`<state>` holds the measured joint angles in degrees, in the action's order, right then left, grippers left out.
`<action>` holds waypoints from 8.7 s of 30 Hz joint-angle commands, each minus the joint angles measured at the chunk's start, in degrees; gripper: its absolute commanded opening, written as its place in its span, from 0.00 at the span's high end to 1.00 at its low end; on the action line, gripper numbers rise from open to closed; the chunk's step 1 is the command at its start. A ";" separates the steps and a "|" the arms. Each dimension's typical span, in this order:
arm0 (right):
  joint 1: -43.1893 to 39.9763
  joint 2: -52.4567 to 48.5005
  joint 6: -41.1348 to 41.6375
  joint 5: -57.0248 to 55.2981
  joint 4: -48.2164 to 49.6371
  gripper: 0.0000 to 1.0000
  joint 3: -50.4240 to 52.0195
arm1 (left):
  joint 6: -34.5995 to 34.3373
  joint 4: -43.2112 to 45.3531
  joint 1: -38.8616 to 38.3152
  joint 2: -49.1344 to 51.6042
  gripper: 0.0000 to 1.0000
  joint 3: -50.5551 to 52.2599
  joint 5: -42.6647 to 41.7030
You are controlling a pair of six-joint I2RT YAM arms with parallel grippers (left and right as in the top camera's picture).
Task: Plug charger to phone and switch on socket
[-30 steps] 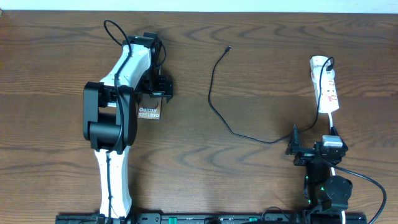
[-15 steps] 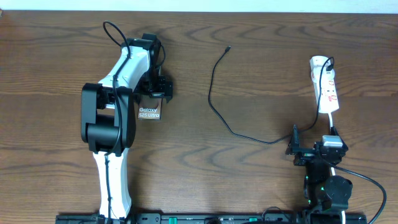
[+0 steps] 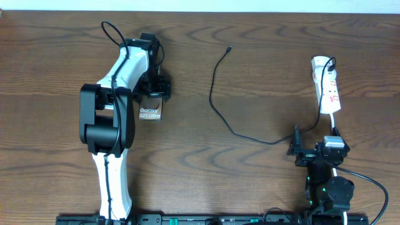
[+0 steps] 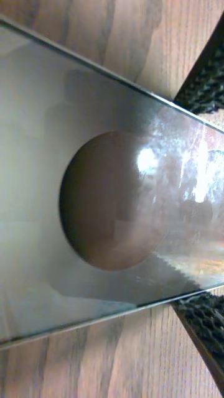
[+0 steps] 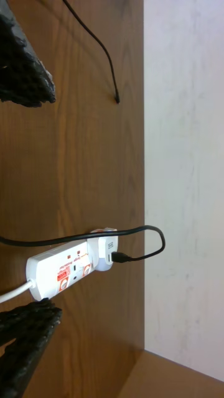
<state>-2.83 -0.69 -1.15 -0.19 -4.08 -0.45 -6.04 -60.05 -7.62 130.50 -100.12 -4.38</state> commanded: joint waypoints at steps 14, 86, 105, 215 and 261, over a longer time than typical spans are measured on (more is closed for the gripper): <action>-0.17 0.31 -0.85 -0.09 -0.20 0.01 0.13 | -0.22 2.97 0.70 2.27 0.07 1.44 1.99; -0.17 0.31 -0.85 -0.09 -0.22 0.01 0.13 | -11.26 14.58 -0.50 -9.62 0.02 13.51 2.47; -0.17 0.31 -0.85 -0.11 -0.20 0.01 0.13 | -12.09 17.33 -1.55 -9.60 0.05 20.02 1.84; -0.17 0.31 -0.85 -0.11 -0.20 0.01 0.13 | -30.73 11.63 -3.15 -18.10 0.27 17.35 -71.82; -0.17 -34.71 27.85 28.59 -61.53 0.01 -67.80 | -39.30 18.43 -3.17 -18.10 0.29 17.35 -85.61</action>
<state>-2.83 -29.12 38.87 29.82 -60.58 -62.96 -45.08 -41.69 -11.00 114.10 -82.56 -86.50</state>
